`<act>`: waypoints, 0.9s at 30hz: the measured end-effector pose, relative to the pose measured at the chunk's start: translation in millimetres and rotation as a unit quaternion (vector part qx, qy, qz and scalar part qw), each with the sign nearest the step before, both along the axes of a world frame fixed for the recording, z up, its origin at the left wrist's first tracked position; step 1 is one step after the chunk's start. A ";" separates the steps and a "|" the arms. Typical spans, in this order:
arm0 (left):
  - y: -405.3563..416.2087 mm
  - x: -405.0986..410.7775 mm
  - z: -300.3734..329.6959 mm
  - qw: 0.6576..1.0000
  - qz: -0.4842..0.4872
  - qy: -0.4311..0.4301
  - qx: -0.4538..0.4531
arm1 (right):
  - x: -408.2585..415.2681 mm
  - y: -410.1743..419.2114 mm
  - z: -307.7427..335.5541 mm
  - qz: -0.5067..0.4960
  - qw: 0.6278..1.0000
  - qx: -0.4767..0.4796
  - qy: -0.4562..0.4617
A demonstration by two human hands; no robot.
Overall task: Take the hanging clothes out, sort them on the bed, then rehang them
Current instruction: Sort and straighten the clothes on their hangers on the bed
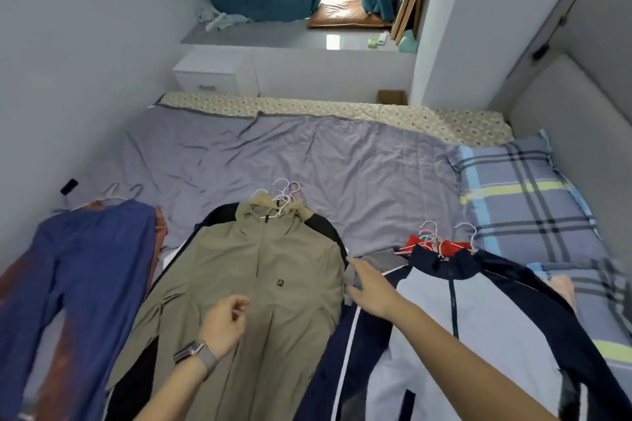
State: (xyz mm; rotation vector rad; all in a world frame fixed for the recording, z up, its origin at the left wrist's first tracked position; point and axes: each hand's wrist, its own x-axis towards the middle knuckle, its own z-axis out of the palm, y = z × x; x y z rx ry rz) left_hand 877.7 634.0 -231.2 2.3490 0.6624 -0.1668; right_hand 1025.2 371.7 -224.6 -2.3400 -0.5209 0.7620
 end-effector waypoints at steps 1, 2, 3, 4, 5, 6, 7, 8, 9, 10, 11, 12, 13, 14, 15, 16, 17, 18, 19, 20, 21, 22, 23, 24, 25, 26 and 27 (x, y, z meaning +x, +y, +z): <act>22.1 12.1 -6.4 1.000 -0.002 0.005 -0.006 | 3.2 15.0 3.0 -0.027 1.000 0.000 0.000; 42.9 24.1 -15.2 1.000 -0.006 0.009 -0.012 | 7.8 27.9 0.0 -0.045 0.999 -0.001 0.003; 62.9 36.2 -25.6 1.000 -0.011 0.017 -0.017 | 10.7 40.9 -1.2 -0.062 0.998 -0.006 0.013; 82.2 48.2 -37.4 0.999 -0.014 0.024 -0.022 | 13.4 53.3 -9.6 -0.078 0.997 -0.017 0.024; 100.3 60.0 -50.1 0.999 -0.012 0.035 -0.027 | 14.4 65.8 -12.8 -0.089 0.995 -0.033 0.031; 117.1 72.8 -63.3 0.999 -0.009 0.040 -0.029 | 16.9 76.5 -22.7 -0.095 0.994 -0.043 0.035; 133.1 85.7 -77.8 0.999 -0.010 0.044 -0.028 | 21.5 84.3 -38.5 -0.091 0.994 -0.056 0.039; 146.8 99.5 -92.5 0.998 -0.019 0.051 -0.026 | 27.8 90.5 -55.4 -0.089 0.993 -0.063 0.044; 158.5 113.6 -105.4 0.997 -0.034 0.061 -0.026 | 32.7 96.6 -66.9 -0.086 0.992 -0.078 0.046; 168.2 127.3 -118.5 0.996 -0.055 0.066 -0.031 | 38.3 101.1 -78.5 -0.083 0.992 -0.089 0.045; 176.3 140.7 -130.8 0.994 -0.076 0.068 -0.044 | 41.4 109.8 -77.2 -0.080 0.991 -0.101 0.040; 183.3 152.5 -144.6 0.991 -0.096 0.067 -0.059 | 43.8 117.7 -75.5 -0.087 0.990 -0.107 0.034; 188.9 163.3 -156.1 0.989 -0.106 0.070 -0.070 | 45.4 122.3 -77.8 -0.096 0.988 -0.113 0.030; 193.6 173.6 -168.3 0.989 -0.111 0.072 -0.068 | 47.0 123.4 -85.6 -0.101 0.987 -0.118 0.032; 198.7 183.2 -180.0 0.989 -0.111 0.081 -0.062 | 48.4 124.4 -90.2 -0.108 0.986 -0.120 0.030; 203.3 192.4 -193.0 0.989 -0.109 0.085 -0.053 | 49.1 124.9 -93.5 -0.112 0.986 -0.116 0.028; 208.8 201.0 -205.2 0.989 -0.102 0.093 -0.044 | 48.6 125.7 -96.1 -0.115 0.986 -0.117 0.028; 214.2 209.7 -216.2 0.990 -0.096 0.103 -0.030 | 47.9 127.8 -95.5 -0.118 0.986 -0.113 0.026; 219.9 218.3 -223.2 0.988 -0.094 0.119 -0.012 | 47.0 130.3 -92.3 -0.119 0.986 -0.113 0.025; 224.4 226.8 -227.3 0.986 -0.102 0.133 0.015 | 45.8 130.5 -94.5 -0.120 0.986 -0.112 0.025; 229.4 233.8 -229.1 0.981 -0.112 0.150 0.046 | 44.9 130.4 -95.7 -0.119 0.986 -0.113 0.025; 234.7 240.1 -232.5 0.975 -0.126 0.163 0.082 | 43.5 128.2 -100.6 -0.119 0.986 -0.114 0.029; 240.4 244.9 -236.3 0.967 -0.139 0.183 0.110 | 41.1 126.0 -104.7 -0.121 0.985 -0.117 0.030; 246.7 249.0 -241.8 0.960 -0.152 0.198 0.127 | 38.3 123.1 -109.7 -0.121 0.985 -0.115 0.033; 252.6 251.5 -246.8 0.956 -0.154 0.217 0.122 | 35.4 120.8 -112.4 -0.120 0.985 -0.116 0.041; 257.7 253.3 -254.1 0.955 -0.152 0.228 0.113 | 33.1 118.2 -116.2 -0.121 0.985 -0.116 0.048; 261.0 254.7 -258.1 0.954 -0.148 0.236 0.107 | 31.1 115.5 -119.1 -0.126 0.984 -0.117 0.053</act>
